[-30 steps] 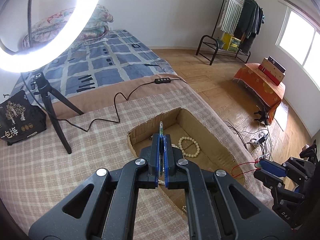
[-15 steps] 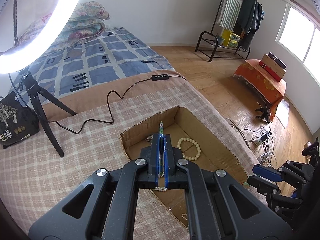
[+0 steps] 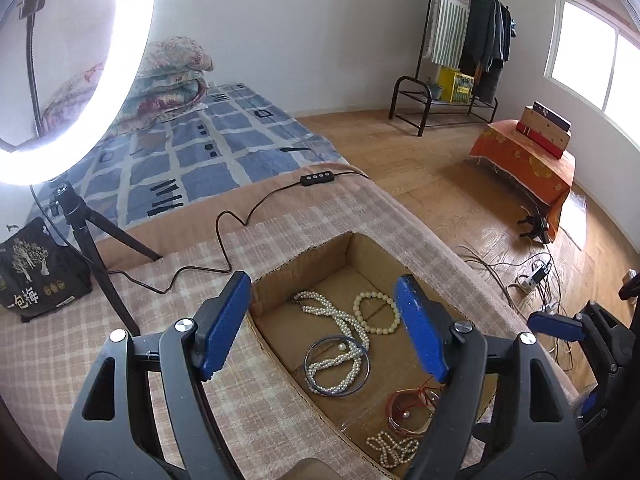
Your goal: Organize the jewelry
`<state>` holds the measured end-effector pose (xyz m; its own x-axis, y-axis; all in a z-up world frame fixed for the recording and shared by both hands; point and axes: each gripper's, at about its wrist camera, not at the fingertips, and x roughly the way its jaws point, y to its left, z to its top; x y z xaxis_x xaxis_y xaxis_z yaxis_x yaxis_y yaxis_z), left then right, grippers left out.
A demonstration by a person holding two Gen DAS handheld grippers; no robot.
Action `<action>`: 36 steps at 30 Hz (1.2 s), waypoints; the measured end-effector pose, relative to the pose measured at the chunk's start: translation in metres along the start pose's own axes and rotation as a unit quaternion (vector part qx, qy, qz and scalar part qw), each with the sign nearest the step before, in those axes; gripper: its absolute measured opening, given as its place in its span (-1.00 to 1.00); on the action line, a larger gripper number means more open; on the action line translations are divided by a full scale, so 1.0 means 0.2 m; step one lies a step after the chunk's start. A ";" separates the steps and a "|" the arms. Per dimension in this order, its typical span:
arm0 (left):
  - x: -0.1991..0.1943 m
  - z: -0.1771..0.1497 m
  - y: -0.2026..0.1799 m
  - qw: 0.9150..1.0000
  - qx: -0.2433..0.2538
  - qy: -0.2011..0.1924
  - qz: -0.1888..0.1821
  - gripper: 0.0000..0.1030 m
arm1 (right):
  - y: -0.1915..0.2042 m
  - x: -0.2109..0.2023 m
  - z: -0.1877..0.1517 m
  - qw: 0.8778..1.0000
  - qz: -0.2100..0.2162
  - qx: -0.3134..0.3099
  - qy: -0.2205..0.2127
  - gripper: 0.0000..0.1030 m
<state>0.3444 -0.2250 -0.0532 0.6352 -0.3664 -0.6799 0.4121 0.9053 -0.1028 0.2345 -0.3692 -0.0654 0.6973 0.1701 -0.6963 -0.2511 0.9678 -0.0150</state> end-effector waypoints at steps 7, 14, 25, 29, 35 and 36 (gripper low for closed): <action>-0.02 0.00 -0.02 1.000 0.010 0.000 0.009 0.52 | 0.01 0.00 0.00 1.000 -0.016 0.003 -0.001 0.99; -0.07 0.00 -0.02 1.000 0.007 -0.003 0.013 0.54 | 0.02 -0.03 0.01 1.000 -0.019 0.007 -0.005 0.99; -0.23 0.00 -0.01 1.000 0.005 -0.023 0.021 0.55 | 0.06 -0.12 0.02 0.999 -0.025 0.013 -0.020 0.99; -0.29 0.00 0.00 0.999 0.005 -0.030 0.024 0.55 | 0.08 -0.17 0.03 0.999 -0.027 0.015 -0.026 0.99; -0.41 0.00 0.01 0.999 0.004 -0.042 0.028 0.55 | 0.11 -0.23 0.03 0.999 -0.033 0.019 -0.034 0.99; -0.44 -0.01 0.02 0.999 0.003 -0.044 0.029 0.55 | 0.11 -0.25 0.03 0.999 -0.033 0.021 -0.036 0.99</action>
<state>0.2891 -0.1898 0.0056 0.7134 -0.3316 -0.6173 0.3769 0.9242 -0.0609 0.1974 -0.3548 -0.0271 0.7588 0.1166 -0.6408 -0.1751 0.9842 -0.0282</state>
